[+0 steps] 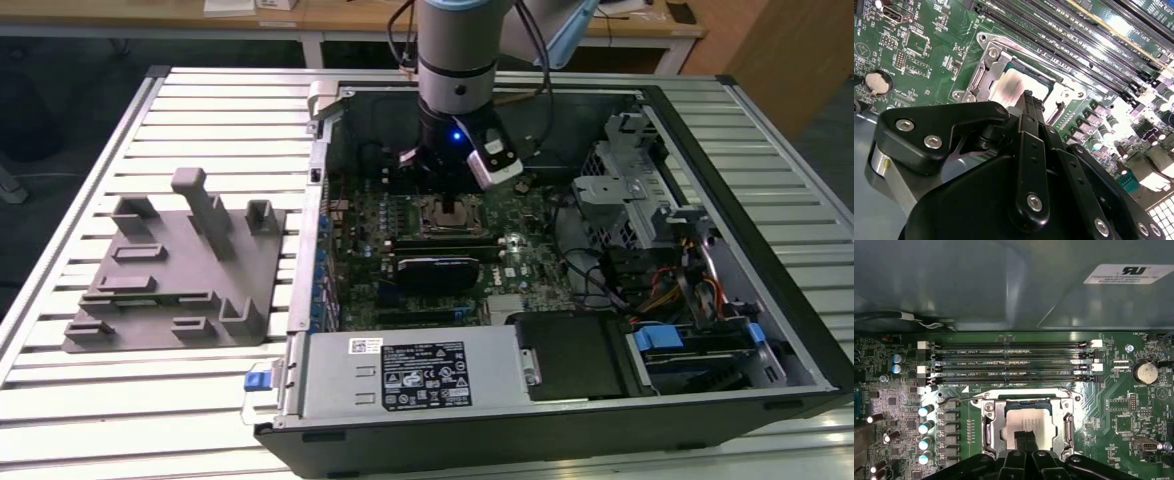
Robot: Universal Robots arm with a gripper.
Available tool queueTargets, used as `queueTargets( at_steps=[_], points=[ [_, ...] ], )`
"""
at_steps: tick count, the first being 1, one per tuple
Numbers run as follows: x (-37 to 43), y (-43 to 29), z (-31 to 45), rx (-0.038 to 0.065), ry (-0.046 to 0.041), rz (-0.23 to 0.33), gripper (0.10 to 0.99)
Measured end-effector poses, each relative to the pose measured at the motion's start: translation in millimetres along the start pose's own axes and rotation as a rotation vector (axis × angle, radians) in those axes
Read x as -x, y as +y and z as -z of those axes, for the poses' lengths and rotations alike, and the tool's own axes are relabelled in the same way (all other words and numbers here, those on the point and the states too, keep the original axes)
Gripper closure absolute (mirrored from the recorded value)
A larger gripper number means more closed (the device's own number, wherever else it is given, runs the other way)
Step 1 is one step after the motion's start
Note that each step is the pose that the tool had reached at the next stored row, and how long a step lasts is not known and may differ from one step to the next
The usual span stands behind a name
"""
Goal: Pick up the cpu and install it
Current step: 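Close the cpu cover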
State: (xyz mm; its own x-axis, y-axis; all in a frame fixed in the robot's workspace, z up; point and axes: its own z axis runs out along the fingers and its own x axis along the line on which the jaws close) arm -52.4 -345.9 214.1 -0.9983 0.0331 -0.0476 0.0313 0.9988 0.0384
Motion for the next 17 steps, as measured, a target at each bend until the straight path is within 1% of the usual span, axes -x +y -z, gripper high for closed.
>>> queueTargets(
  at_steps=[10,17],
  points=[
    [-1.2,-0.1,-1.3,0.0,0.0,0.0,0.98],
    [-11.6,-0.4,-1.1,0.0,-0.0001,0.0,0.98]
  ],
)
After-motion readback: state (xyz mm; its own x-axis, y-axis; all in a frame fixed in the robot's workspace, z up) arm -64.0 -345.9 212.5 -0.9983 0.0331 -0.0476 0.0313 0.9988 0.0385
